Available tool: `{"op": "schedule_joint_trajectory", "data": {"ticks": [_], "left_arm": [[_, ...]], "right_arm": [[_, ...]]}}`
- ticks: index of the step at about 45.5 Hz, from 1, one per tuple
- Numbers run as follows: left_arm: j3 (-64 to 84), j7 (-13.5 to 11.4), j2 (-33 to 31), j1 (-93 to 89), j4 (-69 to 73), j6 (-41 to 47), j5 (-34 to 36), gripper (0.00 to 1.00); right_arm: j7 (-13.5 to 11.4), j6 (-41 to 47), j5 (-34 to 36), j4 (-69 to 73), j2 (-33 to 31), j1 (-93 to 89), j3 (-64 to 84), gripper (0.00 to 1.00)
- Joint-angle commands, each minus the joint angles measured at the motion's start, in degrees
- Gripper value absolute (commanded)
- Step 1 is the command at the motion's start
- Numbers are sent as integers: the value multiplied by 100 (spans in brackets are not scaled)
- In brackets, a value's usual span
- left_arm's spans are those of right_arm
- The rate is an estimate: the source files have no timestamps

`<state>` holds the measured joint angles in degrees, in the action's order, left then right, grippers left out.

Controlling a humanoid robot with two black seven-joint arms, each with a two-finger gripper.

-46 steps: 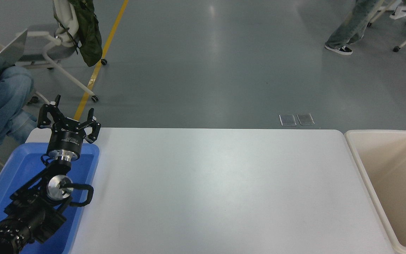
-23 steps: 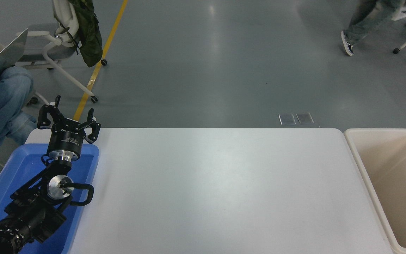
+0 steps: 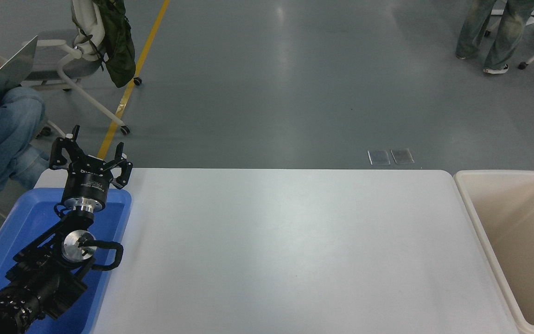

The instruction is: Pick up paper ball place in dustbin

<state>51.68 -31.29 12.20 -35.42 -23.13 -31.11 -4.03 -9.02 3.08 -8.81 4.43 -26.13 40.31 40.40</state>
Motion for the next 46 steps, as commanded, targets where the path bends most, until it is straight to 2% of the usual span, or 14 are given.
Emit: {"op": "schedule_joint_trajectory", "data": {"ticks": [1,12,14,16,18,22,46], "left_arm": [[0,0,2,0,-7,0,-1,99],[0,0,2,0,-7,0,-1,99],[0,0,2,0,2,0,-1,99],[0,0,2,0,2,0,-1,99],[0,0,2,0,2,0,-1,99],[0,0,2,0,-7,0,-1,99],[0,0,2,0,-7,0,-1,99]], "right_arm": [[15,-528,-6,-311,293,-401,-32,0],[6,-563,-6,-373,337,-339,-59,0],[6,-668,-6,-373,337,-304,-59,30],[6,-834,-6,-364,354,-234,-76,53],[6,-1019,2,-346,381,-190,-76,64],[6,-1230,2,-294,381,-207,-76,74],[6,-1283,2,-285,381,-190,-76,76]]}}
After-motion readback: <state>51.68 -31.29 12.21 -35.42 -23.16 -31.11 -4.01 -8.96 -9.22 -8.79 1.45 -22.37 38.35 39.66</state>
